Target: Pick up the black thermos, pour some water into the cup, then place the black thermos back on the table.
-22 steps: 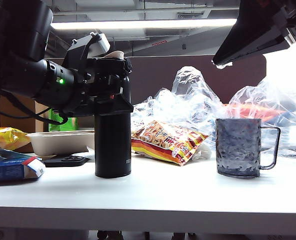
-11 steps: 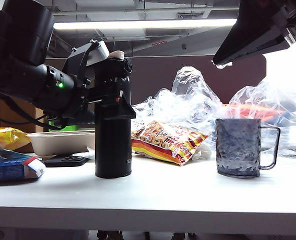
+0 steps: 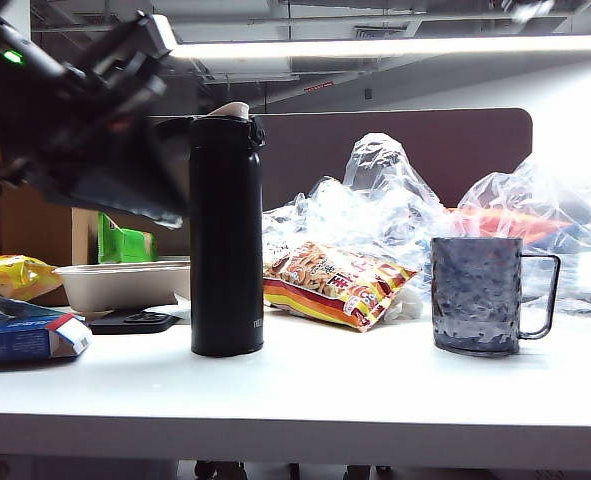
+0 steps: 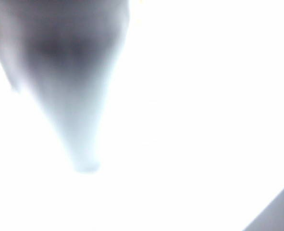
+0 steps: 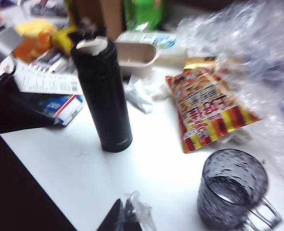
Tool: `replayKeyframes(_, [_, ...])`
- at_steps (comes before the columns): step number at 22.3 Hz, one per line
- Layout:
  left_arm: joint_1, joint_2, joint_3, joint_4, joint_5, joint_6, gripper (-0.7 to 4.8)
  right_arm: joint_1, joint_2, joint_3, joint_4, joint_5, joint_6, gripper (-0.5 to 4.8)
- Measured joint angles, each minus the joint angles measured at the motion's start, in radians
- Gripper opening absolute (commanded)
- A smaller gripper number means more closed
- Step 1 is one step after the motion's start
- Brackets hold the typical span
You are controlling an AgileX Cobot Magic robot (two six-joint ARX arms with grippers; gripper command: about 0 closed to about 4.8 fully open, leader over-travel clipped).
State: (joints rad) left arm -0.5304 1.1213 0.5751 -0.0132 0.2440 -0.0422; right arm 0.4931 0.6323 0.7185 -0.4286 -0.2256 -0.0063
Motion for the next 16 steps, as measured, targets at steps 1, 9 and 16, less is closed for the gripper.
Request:
replayKeyframes(1, [0.0, -0.06, -0.001, -0.071, 0.0, 0.0, -0.06, 0.0, -0.035, 0.0, -0.034, 0.014, 0.004, -0.06])
replayKeyframes(9, [0.0, -0.6, -0.107, -0.178, 0.002, -0.077, -0.06, 0.0, -0.392, -0.259, -0.074, 0.057, 0.141, -0.06])
replayKeyframes(16, [0.0, -0.884, -0.322, -0.164, -0.055, -0.154, -0.06, 0.0, -0.629, -0.507, 0.084, 0.068, 0.153, -0.06])
